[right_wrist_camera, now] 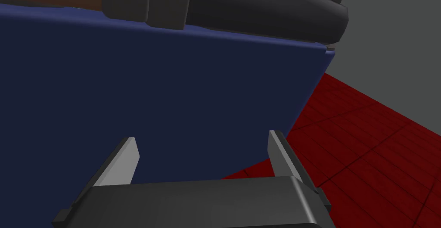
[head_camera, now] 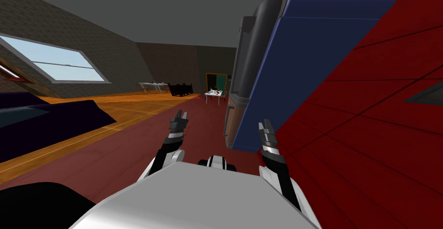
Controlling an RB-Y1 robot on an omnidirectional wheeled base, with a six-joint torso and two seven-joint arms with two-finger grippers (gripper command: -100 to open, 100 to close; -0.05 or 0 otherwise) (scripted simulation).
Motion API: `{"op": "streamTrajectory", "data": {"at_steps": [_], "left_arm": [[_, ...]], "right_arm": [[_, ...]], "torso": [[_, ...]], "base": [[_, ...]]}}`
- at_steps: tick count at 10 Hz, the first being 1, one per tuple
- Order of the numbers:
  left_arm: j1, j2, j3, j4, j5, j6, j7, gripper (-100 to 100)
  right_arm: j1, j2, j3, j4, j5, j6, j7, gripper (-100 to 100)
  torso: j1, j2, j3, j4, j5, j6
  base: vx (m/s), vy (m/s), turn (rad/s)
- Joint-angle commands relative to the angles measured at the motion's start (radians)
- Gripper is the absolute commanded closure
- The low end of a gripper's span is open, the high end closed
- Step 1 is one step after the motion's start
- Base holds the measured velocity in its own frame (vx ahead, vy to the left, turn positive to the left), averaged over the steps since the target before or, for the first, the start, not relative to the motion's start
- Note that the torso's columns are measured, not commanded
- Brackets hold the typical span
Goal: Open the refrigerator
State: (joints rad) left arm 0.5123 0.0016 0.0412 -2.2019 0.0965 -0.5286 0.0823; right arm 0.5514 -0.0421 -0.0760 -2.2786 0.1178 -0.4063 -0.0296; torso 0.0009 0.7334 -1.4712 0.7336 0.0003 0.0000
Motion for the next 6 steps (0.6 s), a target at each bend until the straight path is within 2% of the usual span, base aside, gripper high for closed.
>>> {"op": "streamTrajectory", "data": {"at_steps": [1, 2, 3, 6], "left_arm": [[0.0, 0.0, 0.0, 0.0, 0.0, 0.0, 0.0, 0], [0.0, 0.0, 0.0, 0.0, 0.0, 0.0, 0.0, 0], [0.0, 0.0, 0.0, 0.0, 0.0, 0.0, 0.0, 0], [0.0, 0.0, 0.0, 0.0, 0.0, 0.0, 0.0, 0]], "right_arm": [[0.003, -0.052, -0.028, -0.014, 0.026, -0.004, 0.026, -100], [0.005, -0.067, -0.042, -0.021, 0.039, -0.007, 0.038, -100], [0.01, -0.092, -0.076, -0.036, 0.069, -0.012, 0.068, -100], [0.019, -0.121, -0.137, -0.059, 0.125, -0.021, 0.122, -100]], "torso": [[0.0, 0.002, -0.005, 0.003, 0.0, 0.0], [0.0, 0.003, -0.006, 0.004, 0.0, 0.0], [-0.001, 0.003, -0.006, 0.004, 0.0, 0.0], [0.0, 0.005, -0.005, 0.004, 0.0, 0.0]], "base": [[0.061, 0.041, -0.032], [0.075, 0.037, -0.041], [0.113, 0.063, -0.076], [0.107, 0.088, -0.06]]}}
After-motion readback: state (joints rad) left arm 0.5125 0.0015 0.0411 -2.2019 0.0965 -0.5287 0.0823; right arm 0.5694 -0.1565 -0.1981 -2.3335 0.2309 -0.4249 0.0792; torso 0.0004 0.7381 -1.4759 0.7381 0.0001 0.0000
